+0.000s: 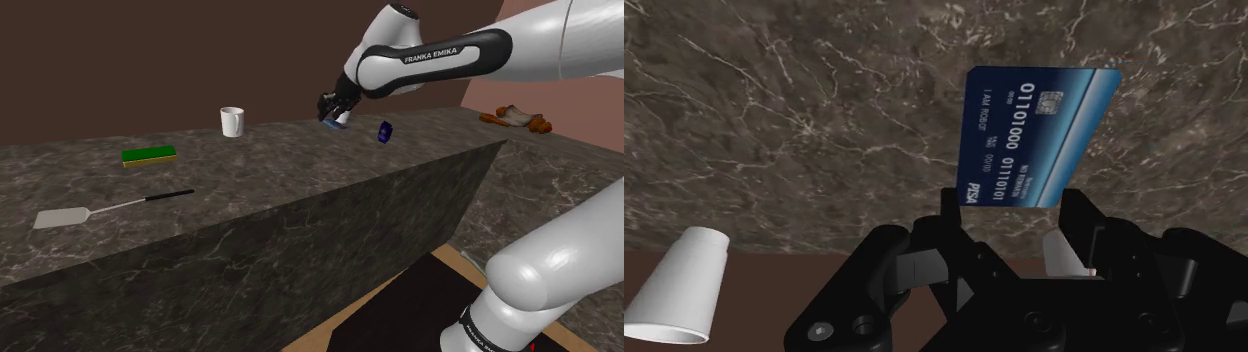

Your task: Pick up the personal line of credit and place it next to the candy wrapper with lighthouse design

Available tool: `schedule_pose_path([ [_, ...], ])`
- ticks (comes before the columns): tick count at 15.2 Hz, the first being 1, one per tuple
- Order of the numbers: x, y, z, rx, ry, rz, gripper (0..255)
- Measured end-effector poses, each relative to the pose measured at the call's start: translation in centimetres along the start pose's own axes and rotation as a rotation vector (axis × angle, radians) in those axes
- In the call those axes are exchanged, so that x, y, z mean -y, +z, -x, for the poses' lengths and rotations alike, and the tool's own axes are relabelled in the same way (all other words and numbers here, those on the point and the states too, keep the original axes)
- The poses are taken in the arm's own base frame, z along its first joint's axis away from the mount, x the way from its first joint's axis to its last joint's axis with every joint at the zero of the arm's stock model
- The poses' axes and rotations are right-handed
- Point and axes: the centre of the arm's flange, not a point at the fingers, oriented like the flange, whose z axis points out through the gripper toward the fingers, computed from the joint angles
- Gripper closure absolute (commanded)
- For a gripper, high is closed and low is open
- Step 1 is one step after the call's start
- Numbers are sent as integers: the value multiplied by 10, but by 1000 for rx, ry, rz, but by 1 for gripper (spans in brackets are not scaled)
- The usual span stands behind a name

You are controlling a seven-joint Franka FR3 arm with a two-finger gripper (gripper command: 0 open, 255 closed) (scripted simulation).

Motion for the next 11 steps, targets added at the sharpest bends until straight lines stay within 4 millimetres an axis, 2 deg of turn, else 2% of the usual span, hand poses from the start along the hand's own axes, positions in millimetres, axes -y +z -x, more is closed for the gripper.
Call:
schedule_pose_path([
  [11, -144, 9, -18, 0, 0, 0, 255],
])
